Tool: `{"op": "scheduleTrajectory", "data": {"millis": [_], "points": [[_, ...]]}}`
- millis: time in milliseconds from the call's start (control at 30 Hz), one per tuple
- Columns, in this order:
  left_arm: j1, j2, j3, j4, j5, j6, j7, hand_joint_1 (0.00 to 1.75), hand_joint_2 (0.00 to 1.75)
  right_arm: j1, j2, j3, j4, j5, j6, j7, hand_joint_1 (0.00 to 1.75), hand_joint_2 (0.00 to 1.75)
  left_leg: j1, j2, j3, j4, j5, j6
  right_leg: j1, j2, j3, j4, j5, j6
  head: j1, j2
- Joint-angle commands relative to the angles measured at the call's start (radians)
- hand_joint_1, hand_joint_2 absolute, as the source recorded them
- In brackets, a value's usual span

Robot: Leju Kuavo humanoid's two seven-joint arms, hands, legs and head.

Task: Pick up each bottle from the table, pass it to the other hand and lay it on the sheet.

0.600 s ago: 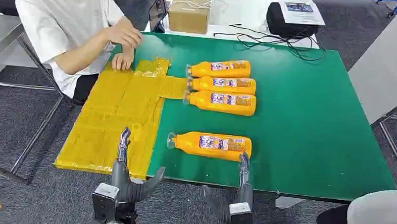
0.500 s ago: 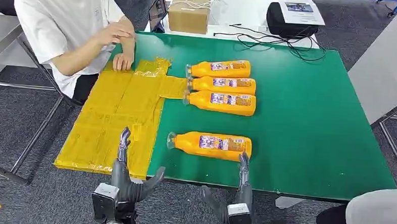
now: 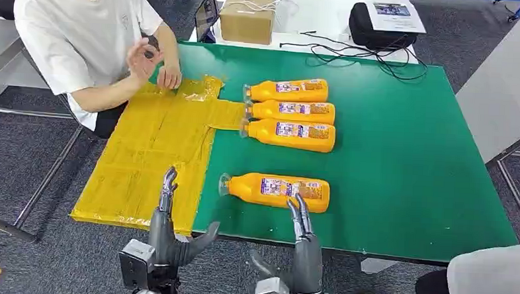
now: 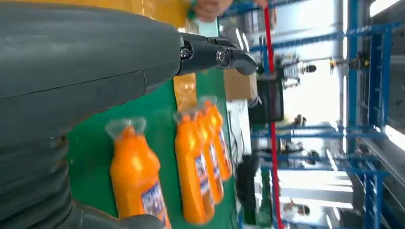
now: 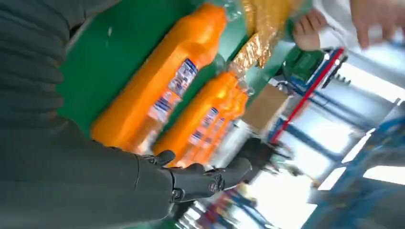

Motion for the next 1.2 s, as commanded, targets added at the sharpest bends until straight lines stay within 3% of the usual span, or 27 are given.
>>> {"op": "scheduleTrajectory", "data": {"millis": [33, 267, 333, 500, 900, 1033, 1200], "points": [[-0.05, 0.023, -0.07, 0.077, -0.012, -0.048, 0.003, 0.0, 1.75, -0.062, -0.147, -0.067, 0.026, 0.219, 0.043, 0.138, 0.0, 1.75, 0.001, -0.002, 0.005, -0.001, -0.001, -0.001, 0.001, 0.0, 0.006, -0.002, -0.001, -0.001, 0.0, 0.0], [-0.079, 0.015, -0.073, 0.086, -0.014, -0.065, 0.003, 0.0, 1.75, -0.136, -0.148, -0.119, 0.108, 0.165, 0.138, 0.185, 0.0, 1.75, 0.001, -0.001, 0.006, 0.001, -0.002, -0.001, 0.0, 0.002, 0.007, -0.001, -0.002, -0.002, 0.0, 0.0], [-0.099, 0.007, -0.083, 0.109, 0.004, -0.108, 0.005, 0.0, 1.75, -0.212, -0.159, -0.112, 0.2, 0.182, 0.135, 0.122, 0.0, 1.75, 0.0, 0.0, 0.006, -0.001, -0.001, -0.001, -0.001, 0.003, 0.006, -0.002, 0.0, -0.001, 0.0, 0.0], [-0.123, 0.01, -0.12, 0.071, 0.009, -0.169, 0.049, 0.0, 1.75, -0.419, -0.141, -0.105, 0.323, 0.215, 0.171, 0.155, 0.0, 1.75, -0.001, 0.005, 0.003, 0.001, 0.0, 0.0, -0.001, 0.007, 0.002, 0.0, 0.002, -0.001, 0.0, 0.0], [-0.118, 0.012, -0.12, 0.06, 0.001, -0.167, 0.057, 0.0, 1.75, -0.431, -0.133, -0.097, 0.37, 0.217, 0.18, 0.17, 0.0, 1.75, 0.0, 0.0, 0.006, 0.0, 0.0, 0.001, 0.0, 0.002, 0.006, -0.001, 0.002, -0.002, 0.0, 0.0], [-0.127, 0.006, -0.127, 0.089, 0.017, -0.189, 0.068, 0.0, 1.75, -0.477, -0.103, -0.102, 0.488, 0.148, 0.258, 0.169, 0.0, 1.75, 0.0, 0.0, 0.002, 0.0, 0.002, 0.002, -0.001, 0.001, 0.003, 0.0, 0.003, -0.001, 0.0, 0.0], [-0.145, 0.0, -0.145, 0.114, 0.011, -0.2, 0.062, 0.0, 1.75, -0.533, -0.074, -0.078, 0.593, 0.154, 0.227, 0.142, 0.0, 1.75, 0.0, 0.002, 0.004, 0.001, 0.001, 0.001, 0.0, 0.004, 0.004, 0.0, 0.003, -0.002, 0.0, 0.0]]}}
